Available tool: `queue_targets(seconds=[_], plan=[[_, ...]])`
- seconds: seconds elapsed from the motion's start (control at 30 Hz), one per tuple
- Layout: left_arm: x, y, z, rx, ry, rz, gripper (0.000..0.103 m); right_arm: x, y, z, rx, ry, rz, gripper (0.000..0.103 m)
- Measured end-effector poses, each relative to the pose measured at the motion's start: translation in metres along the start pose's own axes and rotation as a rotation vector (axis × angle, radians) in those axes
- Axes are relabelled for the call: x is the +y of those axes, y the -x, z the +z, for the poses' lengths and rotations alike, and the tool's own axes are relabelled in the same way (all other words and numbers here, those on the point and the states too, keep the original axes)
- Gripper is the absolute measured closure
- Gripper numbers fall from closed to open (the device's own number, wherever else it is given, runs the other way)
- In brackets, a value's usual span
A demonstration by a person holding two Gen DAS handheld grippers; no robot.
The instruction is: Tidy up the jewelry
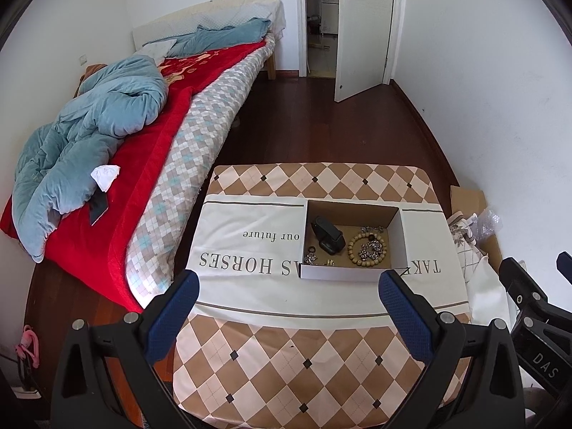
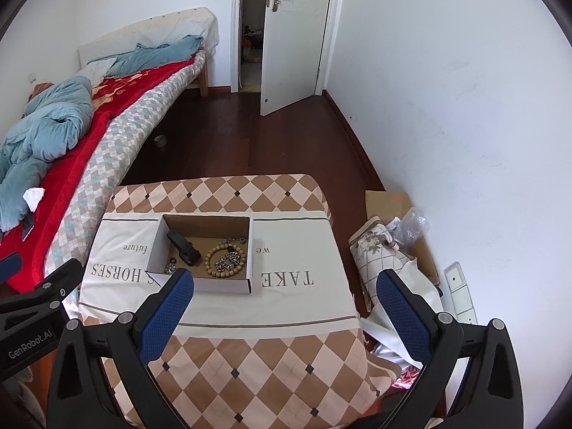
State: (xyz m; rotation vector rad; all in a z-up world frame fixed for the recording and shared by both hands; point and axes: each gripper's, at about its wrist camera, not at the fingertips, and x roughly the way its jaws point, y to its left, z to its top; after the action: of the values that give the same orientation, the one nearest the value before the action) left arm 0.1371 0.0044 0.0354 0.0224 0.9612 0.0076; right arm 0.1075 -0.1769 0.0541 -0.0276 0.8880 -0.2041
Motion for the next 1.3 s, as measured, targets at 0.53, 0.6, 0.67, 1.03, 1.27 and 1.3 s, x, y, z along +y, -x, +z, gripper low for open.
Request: queue_targets(seconds=[0.53,0.6,0.67,1.03,1.27,1.3], plan=[[0.0025,0.0026,0.0003,-0.003,0.001,0.002,0.001,0.001,-0.0024,-0.0029,-0.001,0.005,0.0,0.0],[0.0024,0.0027,0.0003,-0.004,0.001,0.004,0.001,0.0022,-0.0018,-0.0035,-0.001,0.008,0.001,0.0],[0.003,0.003,0.0003,-0.005,0.0,0.006,0.001,0.0027,-0.0013,-0.0033,-0.002,0.009,0.001,0.0],[0.004,0.0023,-0.0015,-0.003,0.0,0.006,0.001,0.0041,-0.0003,-0.0016,-0.002,0.012,0.003,0.0],[0.0066,0.0027,-0.0033,-0.005,0.005,-0.003,0.001,0.0068,0.0019,-0.0012,-0.002,0.023,0.009,0.0],[0.0074,0.0027,-0.0036,-0.004,0.007,-0.004,0.001,0.0061,0.0017,-0.0013,0.001,0.021,0.012,0.0]])
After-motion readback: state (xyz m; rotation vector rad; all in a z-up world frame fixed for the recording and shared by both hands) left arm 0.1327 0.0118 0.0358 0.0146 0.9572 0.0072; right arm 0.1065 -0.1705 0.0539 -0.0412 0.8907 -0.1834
